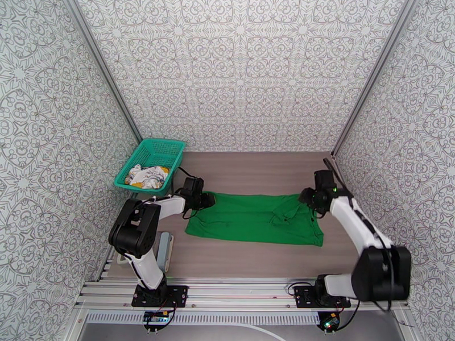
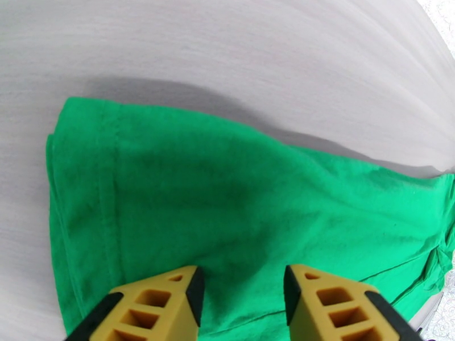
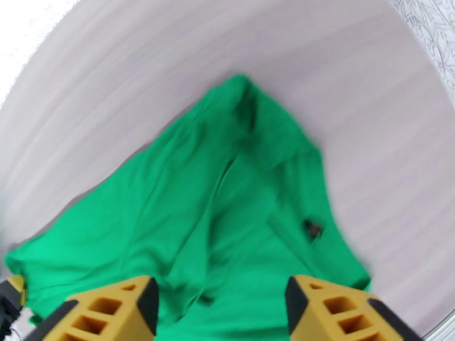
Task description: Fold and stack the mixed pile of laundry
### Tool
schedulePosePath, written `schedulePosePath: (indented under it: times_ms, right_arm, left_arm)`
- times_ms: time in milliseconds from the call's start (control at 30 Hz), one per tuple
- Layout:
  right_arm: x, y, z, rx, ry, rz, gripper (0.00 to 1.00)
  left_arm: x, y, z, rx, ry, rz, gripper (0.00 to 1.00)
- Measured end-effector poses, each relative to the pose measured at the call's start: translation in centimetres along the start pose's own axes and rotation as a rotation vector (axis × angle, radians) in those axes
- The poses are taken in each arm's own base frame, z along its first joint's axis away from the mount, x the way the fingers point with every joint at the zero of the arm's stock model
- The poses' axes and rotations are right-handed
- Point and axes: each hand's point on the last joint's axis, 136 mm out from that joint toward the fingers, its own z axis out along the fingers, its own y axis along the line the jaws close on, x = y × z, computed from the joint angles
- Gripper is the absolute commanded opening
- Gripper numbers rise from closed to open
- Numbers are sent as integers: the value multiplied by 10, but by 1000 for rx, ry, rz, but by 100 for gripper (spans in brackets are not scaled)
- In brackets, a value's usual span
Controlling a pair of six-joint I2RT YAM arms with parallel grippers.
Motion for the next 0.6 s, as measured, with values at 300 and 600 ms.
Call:
schedulePosePath:
  times_ms: [300,600]
  right_arm:
    - [-5,14,59,-37,169,-59,55]
    - [2,8,68,-4,208,-69,21]
  left_arm:
    - [0,0,0,2,1,0,45]
    - [0,0,0,2,1,0,45]
